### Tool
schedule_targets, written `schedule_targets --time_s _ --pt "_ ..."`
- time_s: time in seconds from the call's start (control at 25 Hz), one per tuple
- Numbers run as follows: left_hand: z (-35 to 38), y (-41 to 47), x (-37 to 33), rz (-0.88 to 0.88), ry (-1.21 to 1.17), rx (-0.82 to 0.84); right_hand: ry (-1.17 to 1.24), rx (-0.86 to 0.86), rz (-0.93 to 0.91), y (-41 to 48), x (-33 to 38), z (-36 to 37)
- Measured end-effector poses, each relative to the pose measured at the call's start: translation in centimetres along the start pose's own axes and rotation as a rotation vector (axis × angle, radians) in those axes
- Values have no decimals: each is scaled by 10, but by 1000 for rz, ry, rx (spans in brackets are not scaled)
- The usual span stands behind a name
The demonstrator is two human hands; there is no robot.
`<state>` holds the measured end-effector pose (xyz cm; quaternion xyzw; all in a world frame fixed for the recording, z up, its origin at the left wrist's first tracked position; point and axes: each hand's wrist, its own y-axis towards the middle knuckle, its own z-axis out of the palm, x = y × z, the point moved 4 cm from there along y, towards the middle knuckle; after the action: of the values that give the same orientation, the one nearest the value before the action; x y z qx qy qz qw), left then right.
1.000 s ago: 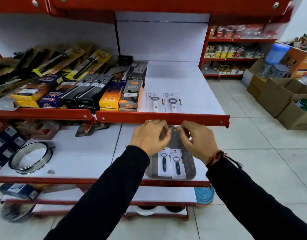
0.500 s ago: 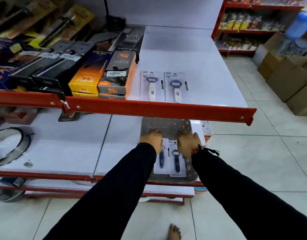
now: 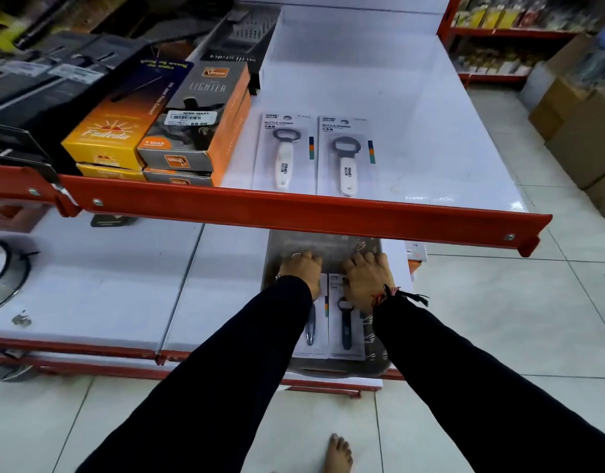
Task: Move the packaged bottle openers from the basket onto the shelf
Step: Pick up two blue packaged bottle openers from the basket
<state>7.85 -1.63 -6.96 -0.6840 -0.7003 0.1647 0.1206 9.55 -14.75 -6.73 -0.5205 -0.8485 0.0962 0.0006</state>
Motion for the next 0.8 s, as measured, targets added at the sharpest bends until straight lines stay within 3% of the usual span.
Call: schedule_targets --time_s 0.16,0.36,0.56,0.8 --pt "-11 -7 3 -11 -39 4 229 0 59 2 -3 -14" --pt "-39 -42 10 0 -176 -29 383 126 110 -20 -6 -38" --pt "-79 -108 10 45 -95 -232 370 -188 24 -78 6 -98" --pt "-126 -196 4 116 -65 -412 339 -369 -9 -156 17 -160"
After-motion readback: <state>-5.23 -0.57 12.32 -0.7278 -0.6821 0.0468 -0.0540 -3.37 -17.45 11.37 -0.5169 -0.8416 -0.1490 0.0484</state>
